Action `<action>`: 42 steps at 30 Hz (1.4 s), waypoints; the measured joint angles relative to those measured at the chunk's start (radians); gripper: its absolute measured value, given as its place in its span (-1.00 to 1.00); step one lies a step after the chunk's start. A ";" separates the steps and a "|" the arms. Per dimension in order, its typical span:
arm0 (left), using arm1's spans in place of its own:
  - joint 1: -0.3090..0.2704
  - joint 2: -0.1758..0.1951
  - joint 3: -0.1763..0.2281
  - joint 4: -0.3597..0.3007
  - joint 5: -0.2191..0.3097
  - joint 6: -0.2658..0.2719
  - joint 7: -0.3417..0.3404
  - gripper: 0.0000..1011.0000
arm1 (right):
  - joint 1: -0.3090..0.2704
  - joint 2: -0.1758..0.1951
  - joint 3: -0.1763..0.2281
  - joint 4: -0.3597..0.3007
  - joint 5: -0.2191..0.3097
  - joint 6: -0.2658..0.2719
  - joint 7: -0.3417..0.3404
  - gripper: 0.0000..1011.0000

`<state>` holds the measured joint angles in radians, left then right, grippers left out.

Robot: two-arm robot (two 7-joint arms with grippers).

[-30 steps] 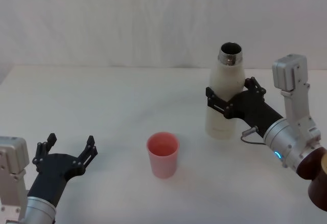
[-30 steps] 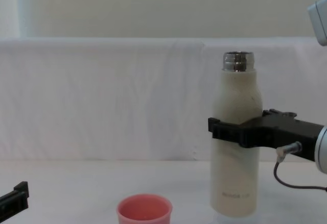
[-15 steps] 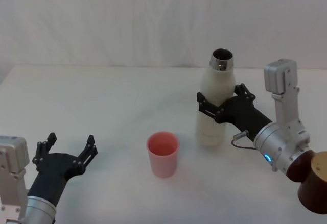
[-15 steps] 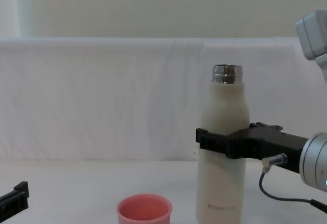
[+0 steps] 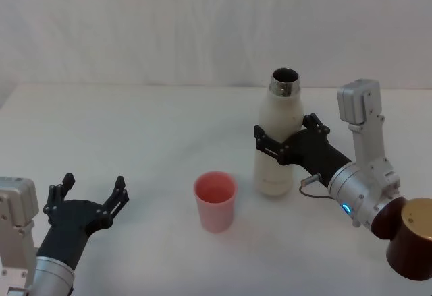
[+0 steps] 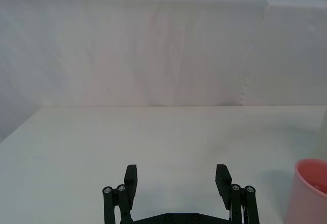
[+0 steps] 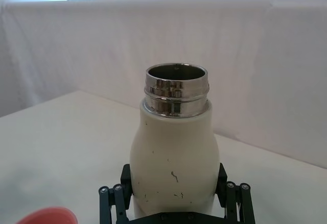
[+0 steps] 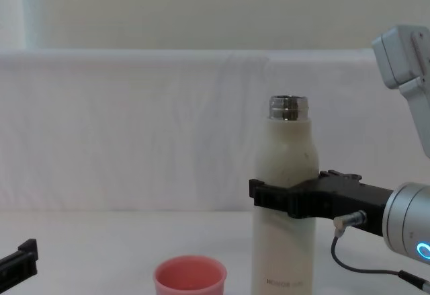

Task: Grasp the thermos with one hand and pour water into the cup lid.

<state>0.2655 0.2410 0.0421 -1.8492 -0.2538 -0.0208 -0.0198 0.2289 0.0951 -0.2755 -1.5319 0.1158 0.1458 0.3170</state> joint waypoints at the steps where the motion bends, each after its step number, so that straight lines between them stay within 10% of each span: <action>1: 0.000 0.000 0.000 0.000 0.000 0.000 0.000 0.98 | 0.000 0.001 -0.001 0.000 0.002 0.001 -0.002 0.90; 42: 0.000 0.000 0.000 0.000 0.000 0.000 0.000 0.98 | 0.026 0.045 -0.064 0.023 0.073 0.030 -0.053 0.90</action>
<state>0.2655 0.2409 0.0421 -1.8492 -0.2538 -0.0208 -0.0199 0.2553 0.1405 -0.3393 -1.5092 0.1892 0.1759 0.2635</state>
